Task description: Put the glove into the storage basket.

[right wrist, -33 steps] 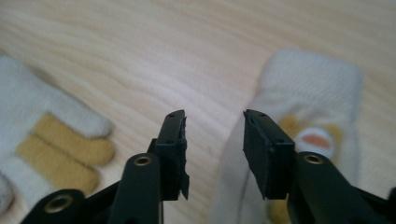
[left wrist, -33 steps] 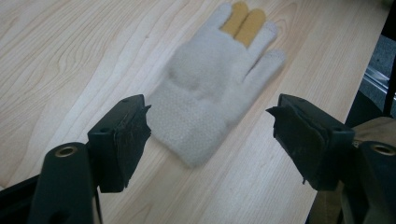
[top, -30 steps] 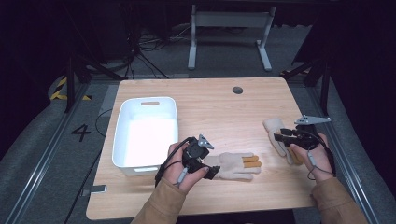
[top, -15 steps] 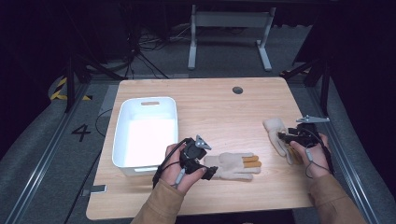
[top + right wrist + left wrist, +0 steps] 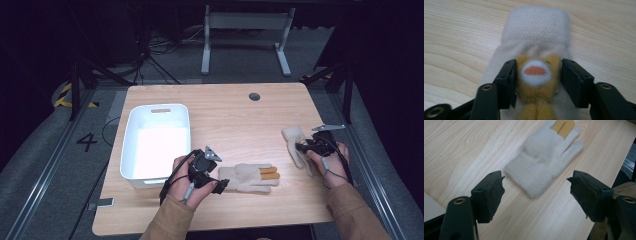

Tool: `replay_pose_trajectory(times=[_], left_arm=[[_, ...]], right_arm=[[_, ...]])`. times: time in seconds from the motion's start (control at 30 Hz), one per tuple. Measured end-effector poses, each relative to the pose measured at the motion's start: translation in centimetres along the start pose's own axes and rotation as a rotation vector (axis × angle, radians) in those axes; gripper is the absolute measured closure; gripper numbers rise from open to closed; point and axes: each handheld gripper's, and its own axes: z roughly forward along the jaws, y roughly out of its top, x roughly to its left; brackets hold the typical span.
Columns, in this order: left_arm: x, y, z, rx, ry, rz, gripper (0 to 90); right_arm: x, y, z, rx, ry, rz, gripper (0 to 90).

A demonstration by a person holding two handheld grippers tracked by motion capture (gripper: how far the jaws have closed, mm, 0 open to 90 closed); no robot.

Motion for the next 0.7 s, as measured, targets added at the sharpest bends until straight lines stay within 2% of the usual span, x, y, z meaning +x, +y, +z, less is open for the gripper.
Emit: replay_pose_trajectory(times=[0.27, 0.57, 0.7], left_arm=[[0.0, -0.1, 0.0, 0.000, 0.005, -0.002, 27.0], [0.0, -0.1, -0.2, -0.001, 0.006, -0.003, 27.0], [0.0, -0.1, -0.2, -0.007, 0.004, -0.002, 27.0]], right_arm=[[0.1, 0.2, -0.4, 0.001, -0.002, -0.033, 63.7], [-0.1, 0.7, -1.4, -0.010, 0.022, -0.044, 66.3], [0.1, 1.4, -2.9, -0.031, 0.037, -0.082, 66.9]])
